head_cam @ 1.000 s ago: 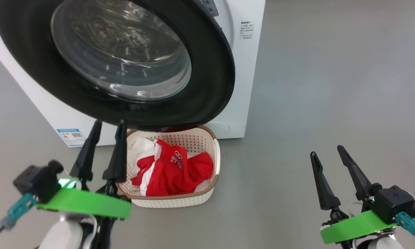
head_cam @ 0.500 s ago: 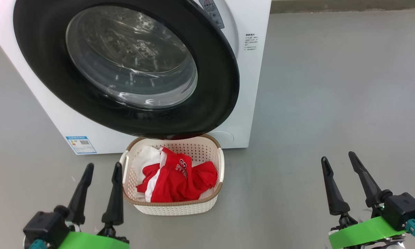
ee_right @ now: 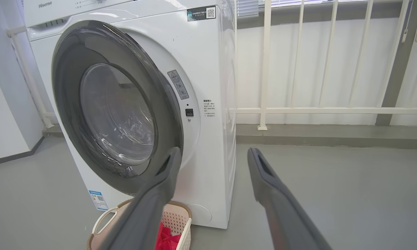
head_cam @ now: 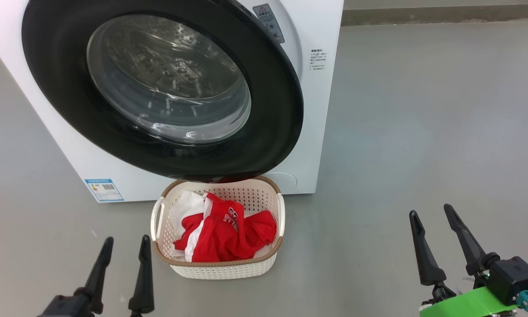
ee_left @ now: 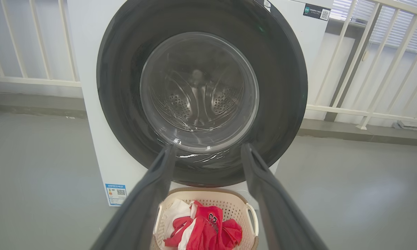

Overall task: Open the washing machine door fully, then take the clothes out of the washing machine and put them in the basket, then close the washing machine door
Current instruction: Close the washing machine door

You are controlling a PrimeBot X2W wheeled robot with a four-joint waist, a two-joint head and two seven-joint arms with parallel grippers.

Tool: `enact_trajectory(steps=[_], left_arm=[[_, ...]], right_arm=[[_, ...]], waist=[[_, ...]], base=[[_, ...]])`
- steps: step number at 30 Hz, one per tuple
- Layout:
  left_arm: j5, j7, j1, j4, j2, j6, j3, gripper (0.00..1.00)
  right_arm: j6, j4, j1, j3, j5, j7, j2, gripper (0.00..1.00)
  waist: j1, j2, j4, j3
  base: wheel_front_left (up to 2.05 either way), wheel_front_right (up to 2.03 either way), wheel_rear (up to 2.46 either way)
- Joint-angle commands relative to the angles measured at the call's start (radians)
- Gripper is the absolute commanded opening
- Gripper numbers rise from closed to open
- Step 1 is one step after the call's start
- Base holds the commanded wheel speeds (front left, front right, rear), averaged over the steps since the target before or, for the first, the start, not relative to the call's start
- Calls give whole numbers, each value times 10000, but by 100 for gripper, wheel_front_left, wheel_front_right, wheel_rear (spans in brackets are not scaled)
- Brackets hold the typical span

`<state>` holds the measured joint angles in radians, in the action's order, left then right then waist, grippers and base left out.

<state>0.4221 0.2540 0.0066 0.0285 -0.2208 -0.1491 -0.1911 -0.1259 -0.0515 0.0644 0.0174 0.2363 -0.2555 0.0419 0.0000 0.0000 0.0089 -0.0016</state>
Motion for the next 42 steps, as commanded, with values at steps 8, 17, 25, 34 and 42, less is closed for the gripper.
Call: enact_trajectory(steps=[8, 17, 25, 34, 42], left_arm=[[-549, 78, -18, -239, -59, -21, 464, 100], [-723, 78, -65, -88, 139, 172, 600, 100], [-886, 78, -133, -115, 263, 292, 522, 100], [-985, 62, -415, -476, 419, 237, 264, 100], [-1008, -11, -614, -922, 603, 142, 30, 100]], right_arm=[[-48, 282, -42, -304, -5, -63, 83, 100], [-48, 294, -60, -261, -53, -63, 83, 100], [-48, 295, -193, -221, -104, -63, 83, 100], [-48, 207, -913, -372, -41, -63, 83, 0], [-48, -254, -1893, -631, -63, -63, 83, 0]], waist=[[0, 0, 0, -30], [0, 0, 57, -16], [0, 0, 271, 123], [0, 0, 576, 692], [0, 0, 951, 1307]], base=[[0, 0, 0], [0, 0, 0], [0, 0, 0], [0, 0, 0], [0, 0, 0]])
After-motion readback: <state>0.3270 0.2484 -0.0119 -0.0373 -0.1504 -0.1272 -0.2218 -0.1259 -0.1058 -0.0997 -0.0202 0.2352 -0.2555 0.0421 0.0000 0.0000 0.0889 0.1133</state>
